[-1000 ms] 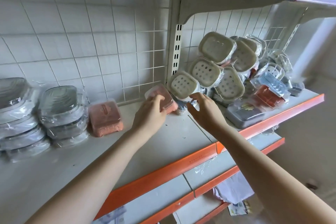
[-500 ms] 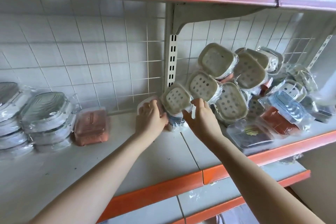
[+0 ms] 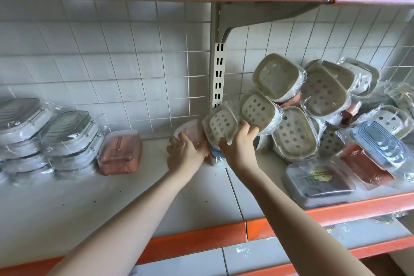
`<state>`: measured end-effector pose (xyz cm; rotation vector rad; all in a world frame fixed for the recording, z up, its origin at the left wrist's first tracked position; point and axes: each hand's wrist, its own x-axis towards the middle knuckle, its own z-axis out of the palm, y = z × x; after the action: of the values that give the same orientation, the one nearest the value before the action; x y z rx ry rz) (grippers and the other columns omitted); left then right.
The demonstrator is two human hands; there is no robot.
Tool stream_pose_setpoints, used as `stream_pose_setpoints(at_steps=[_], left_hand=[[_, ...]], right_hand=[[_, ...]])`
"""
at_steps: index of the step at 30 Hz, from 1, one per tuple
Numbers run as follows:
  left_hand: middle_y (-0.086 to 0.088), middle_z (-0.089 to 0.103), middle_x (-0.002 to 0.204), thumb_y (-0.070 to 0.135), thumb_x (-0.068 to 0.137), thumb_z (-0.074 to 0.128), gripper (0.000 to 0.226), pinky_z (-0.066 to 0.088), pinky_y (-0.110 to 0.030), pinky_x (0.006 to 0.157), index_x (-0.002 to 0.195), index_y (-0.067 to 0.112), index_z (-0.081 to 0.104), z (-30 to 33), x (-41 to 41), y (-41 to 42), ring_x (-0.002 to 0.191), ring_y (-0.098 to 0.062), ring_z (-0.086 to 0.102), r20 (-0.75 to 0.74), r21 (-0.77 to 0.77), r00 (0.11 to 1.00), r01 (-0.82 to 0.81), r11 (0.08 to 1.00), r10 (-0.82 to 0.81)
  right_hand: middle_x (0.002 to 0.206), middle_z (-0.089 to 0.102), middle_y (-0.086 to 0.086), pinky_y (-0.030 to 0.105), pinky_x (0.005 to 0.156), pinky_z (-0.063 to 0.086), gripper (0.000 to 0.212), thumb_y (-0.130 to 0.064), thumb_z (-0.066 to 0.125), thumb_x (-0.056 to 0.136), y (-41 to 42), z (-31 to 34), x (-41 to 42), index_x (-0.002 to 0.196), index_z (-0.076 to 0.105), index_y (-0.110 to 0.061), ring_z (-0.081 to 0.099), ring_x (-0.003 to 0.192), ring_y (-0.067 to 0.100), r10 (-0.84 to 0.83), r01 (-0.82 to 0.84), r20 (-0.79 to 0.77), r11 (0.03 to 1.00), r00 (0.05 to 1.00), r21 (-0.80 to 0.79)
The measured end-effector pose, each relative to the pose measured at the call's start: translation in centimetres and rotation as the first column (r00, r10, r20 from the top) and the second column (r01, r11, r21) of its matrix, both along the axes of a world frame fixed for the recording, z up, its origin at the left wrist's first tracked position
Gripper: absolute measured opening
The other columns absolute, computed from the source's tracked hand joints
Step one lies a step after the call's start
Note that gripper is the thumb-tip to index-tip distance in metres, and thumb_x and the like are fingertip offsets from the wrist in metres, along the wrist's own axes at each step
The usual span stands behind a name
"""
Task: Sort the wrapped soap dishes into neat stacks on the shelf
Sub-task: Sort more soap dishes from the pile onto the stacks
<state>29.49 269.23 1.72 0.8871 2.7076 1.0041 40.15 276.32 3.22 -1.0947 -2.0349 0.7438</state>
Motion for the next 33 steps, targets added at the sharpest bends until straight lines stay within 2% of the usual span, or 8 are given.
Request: stream_pose_setpoints(at_steps=[4,8,13,18,21,24,29,33], left_hand=[[-0.019,0.045,0.123,0.056,0.079,0.054,0.065,0.040,-0.041,0.088,0.120,0.007,0.038,-0.2,-0.7,-0.5,0.118,-0.036,0.039,0.059,0.011,0.997,-0.045,0.999,0.044],[-0.018,0.047,0.120,0.056,0.075,0.057,0.066,0.038,-0.040,0.093,0.119,0.010,0.041,-0.3,-1.2,-1.6,0.118,-0.035,0.039,0.065,0.039,0.996,-0.065,0.997,0.063],[-0.014,0.050,0.111,0.070,0.070,0.051,0.067,0.043,-0.043,0.092,0.107,0.015,0.044,-0.3,-1.3,-4.5,0.112,-0.034,0.044,0.064,0.072,0.996,-0.073,0.995,0.068],[-0.011,0.052,0.108,0.068,0.064,0.051,0.068,0.045,-0.037,0.082,0.110,0.017,0.046,1.0,-0.6,-8.8,0.107,-0.034,0.049,0.013,0.070,1.000,-0.014,0.997,0.013],[-0.007,0.050,0.119,0.069,0.059,0.047,0.079,0.043,-0.036,0.088,0.126,0.026,0.043,1.2,0.3,-11.4,0.114,-0.029,0.046,-0.050,0.039,0.998,0.038,0.999,-0.036],[-0.004,0.048,0.125,0.049,0.067,0.061,0.070,0.040,-0.035,0.090,0.131,0.031,0.041,0.2,0.9,-13.4,0.114,-0.029,0.044,-0.146,0.013,0.986,0.081,0.997,-0.079],[-0.010,0.055,0.111,0.058,0.055,0.044,0.081,0.046,-0.039,0.082,0.125,0.016,0.052,-1.4,1.2,-15.5,0.099,-0.034,0.051,-0.299,-0.047,0.951,0.070,0.996,-0.081],[-0.015,0.056,0.104,0.058,0.056,0.046,0.081,0.052,-0.044,0.073,0.123,0.011,0.054,-2.3,1.1,-16.2,0.091,-0.039,0.054,-0.359,-0.102,0.929,0.057,0.993,-0.090]], right_hand=[[0.124,0.023,0.010,0.014,0.091,0.029,0.063,-0.006,0.064,0.076,-0.4,-0.4,0.4,0.133,0.037,-0.005,0.039,0.104,0.024,0.016,-0.019,-0.155,1.000,0.988,-0.019],[0.123,0.041,0.010,0.025,0.094,0.033,0.059,-0.030,0.056,0.072,-1.4,-0.5,1.0,0.127,0.047,-0.010,0.041,0.106,0.024,0.079,-0.064,-0.204,0.995,0.976,0.079],[0.108,0.051,-0.001,0.032,0.085,0.035,0.046,-0.016,0.052,0.070,-2.3,-0.8,1.5,0.115,0.048,-0.014,0.044,0.094,0.025,0.083,-0.014,-0.130,0.887,0.988,0.461],[0.119,0.050,0.000,0.031,0.089,0.037,0.065,-0.010,0.058,0.065,-4.5,-2.2,4.8,0.127,0.044,-0.017,0.044,0.101,0.024,0.181,-0.174,0.036,0.844,0.983,0.508],[0.122,0.051,0.000,0.033,0.089,0.039,0.067,-0.009,0.060,0.063,-5.2,-3.8,6.9,0.128,0.043,-0.016,0.046,0.103,0.026,0.229,-0.259,0.124,0.801,0.965,0.540],[0.122,0.049,0.000,0.034,0.086,0.038,0.061,-0.012,0.055,0.065,-5.5,-4.7,7.7,0.125,0.045,-0.015,0.047,0.102,0.026,0.205,-0.291,0.208,0.745,0.956,0.600],[0.116,0.051,0.001,0.033,0.080,0.035,0.055,-0.021,0.043,0.066,-6.5,-5.0,7.7,0.121,0.047,-0.020,0.048,0.097,0.027,0.141,-0.349,0.350,0.675,0.926,0.650],[0.117,0.046,0.001,0.033,0.083,0.036,0.061,-0.030,0.061,0.066,-6.4,-5.0,7.4,0.125,0.046,-0.026,0.047,0.101,0.024,0.244,-0.460,0.417,0.683,0.875,0.566]])
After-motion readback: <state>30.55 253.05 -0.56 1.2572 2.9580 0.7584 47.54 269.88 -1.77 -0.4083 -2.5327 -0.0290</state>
